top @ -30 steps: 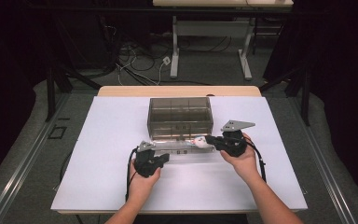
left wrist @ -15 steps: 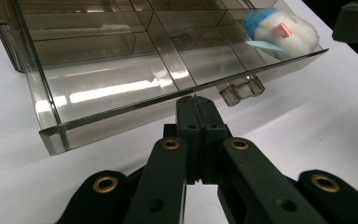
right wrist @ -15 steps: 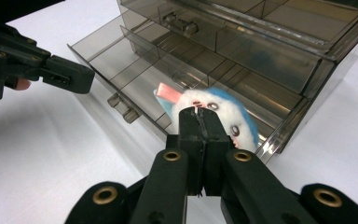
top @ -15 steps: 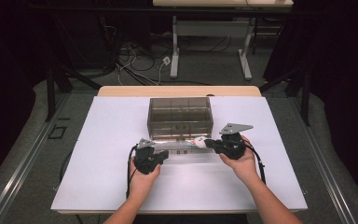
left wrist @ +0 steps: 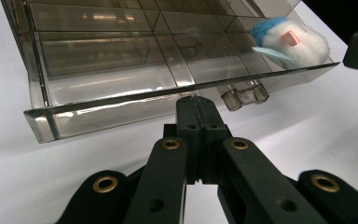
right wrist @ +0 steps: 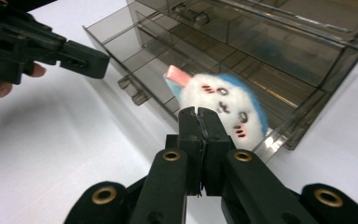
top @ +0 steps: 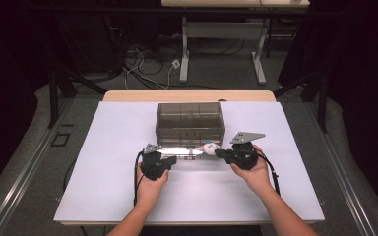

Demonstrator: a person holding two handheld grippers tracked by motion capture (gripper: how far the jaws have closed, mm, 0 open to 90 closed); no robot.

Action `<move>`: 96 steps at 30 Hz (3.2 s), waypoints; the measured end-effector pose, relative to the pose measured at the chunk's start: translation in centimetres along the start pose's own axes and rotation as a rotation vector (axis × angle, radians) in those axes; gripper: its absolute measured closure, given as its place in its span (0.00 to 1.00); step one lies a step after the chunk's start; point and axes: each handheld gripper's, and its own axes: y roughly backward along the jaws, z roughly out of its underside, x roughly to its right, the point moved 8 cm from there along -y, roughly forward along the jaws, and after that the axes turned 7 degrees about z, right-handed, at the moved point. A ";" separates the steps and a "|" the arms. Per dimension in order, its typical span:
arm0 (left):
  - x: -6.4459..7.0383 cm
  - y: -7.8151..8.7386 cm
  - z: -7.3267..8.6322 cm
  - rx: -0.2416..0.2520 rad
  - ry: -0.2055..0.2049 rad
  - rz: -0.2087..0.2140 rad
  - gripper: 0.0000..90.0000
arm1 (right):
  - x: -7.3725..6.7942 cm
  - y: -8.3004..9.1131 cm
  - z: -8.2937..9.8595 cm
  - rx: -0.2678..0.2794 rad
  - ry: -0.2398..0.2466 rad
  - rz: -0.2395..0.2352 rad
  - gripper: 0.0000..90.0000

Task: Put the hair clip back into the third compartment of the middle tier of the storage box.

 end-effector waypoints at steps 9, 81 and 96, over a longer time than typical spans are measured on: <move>-0.1 -0.1 -0.6 0.018 0.005 0.003 1.00 | -1.6 -0.5 0.3 -0.010 0.004 -0.054 1.00; -2.8 -0.7 -2.6 0.077 0.037 -0.079 1.00 | 2.7 -3.2 0.8 0.021 -0.125 0.130 1.00; -3.4 -1.0 -2.7 0.082 0.039 -0.091 1.00 | 2.8 -3.5 0.6 0.024 -0.123 0.139 1.00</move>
